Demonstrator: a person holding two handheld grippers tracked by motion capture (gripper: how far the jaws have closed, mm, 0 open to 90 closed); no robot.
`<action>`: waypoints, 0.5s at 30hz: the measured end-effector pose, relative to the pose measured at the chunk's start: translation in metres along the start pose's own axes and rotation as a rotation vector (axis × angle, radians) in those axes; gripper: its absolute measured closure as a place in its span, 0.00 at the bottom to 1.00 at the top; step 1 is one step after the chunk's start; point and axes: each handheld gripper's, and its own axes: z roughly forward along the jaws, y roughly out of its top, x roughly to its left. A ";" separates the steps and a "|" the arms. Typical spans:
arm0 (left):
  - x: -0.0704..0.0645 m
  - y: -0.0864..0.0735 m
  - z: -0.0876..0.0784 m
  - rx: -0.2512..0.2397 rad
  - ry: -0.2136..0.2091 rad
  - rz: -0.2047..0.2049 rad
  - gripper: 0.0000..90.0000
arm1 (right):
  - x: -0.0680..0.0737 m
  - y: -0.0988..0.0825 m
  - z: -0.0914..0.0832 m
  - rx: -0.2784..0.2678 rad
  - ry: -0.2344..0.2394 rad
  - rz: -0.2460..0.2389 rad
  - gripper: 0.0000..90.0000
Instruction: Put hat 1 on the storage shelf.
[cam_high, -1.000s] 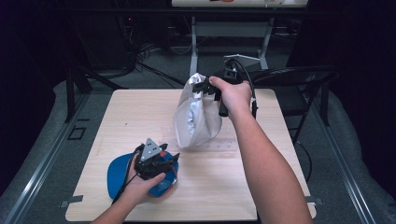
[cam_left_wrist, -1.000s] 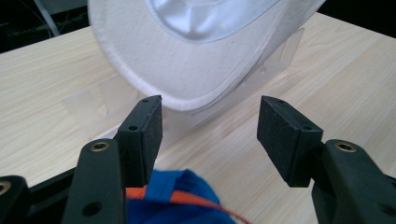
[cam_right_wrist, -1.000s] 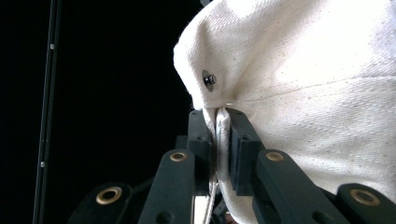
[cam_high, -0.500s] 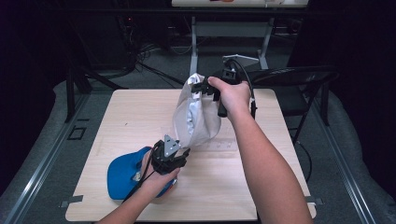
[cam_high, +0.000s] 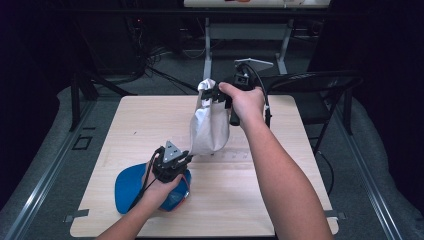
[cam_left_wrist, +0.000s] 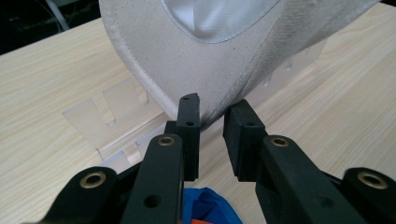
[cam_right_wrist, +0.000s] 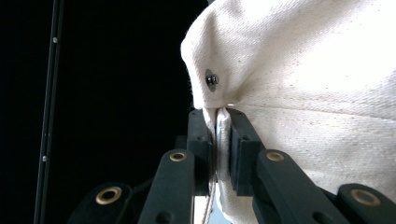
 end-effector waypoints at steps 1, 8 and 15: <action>0.001 0.000 0.000 -0.001 -0.004 -0.006 0.86 | 0.000 0.000 0.001 0.004 -0.001 -0.001 0.90; 0.011 -0.004 0.001 -0.006 -0.040 -0.066 0.86 | 0.001 -0.001 0.010 0.014 -0.010 -0.012 0.90; 0.015 -0.008 0.001 -0.020 -0.043 -0.099 0.88 | -0.005 -0.002 0.018 0.019 -0.013 -0.004 0.90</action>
